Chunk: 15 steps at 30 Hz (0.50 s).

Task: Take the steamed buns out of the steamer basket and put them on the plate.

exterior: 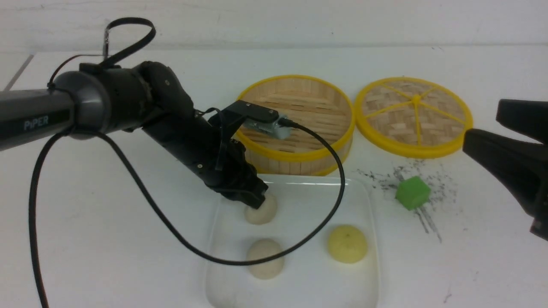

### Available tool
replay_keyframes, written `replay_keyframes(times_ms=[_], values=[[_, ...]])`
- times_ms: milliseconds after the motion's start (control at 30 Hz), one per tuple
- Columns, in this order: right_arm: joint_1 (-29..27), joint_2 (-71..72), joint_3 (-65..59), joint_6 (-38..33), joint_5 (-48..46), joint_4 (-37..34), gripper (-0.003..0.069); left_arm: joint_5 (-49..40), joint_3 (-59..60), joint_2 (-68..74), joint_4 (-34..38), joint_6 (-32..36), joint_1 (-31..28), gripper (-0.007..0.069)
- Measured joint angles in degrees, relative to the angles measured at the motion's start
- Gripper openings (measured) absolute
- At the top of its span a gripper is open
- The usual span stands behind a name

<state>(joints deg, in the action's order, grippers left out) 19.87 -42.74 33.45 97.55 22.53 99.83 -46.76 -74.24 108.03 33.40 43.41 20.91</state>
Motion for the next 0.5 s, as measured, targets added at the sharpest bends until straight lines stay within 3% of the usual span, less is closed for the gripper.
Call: replay_keyframes(times_ms=[100, 333, 400, 500], values=[[0.0, 0.0, 0.0, 0.0, 0.0, 0.0, 0.0452, 0.6, -0.2, 0.0, 0.0, 0.0, 0.0, 0.0163], [0.0, 0.0, 0.0, 0.0, 0.6, 0.0, 0.0452, 0.8, -2.1, 0.0, 0.5, -1.5, 0.0, 0.0524], [0.0, 0.0, 0.0, 0.0, 0.8, 0.0, 0.0452, 0.6, -2.3, 0.0, 0.6, -2.6, 0.0, 0.0582], [0.0, 0.0, 0.0, 0.0, 1.0, 0.0, 0.0452, -0.1, -2.4, 0.0, 0.7, -3.3, 0.0, 0.0591]])
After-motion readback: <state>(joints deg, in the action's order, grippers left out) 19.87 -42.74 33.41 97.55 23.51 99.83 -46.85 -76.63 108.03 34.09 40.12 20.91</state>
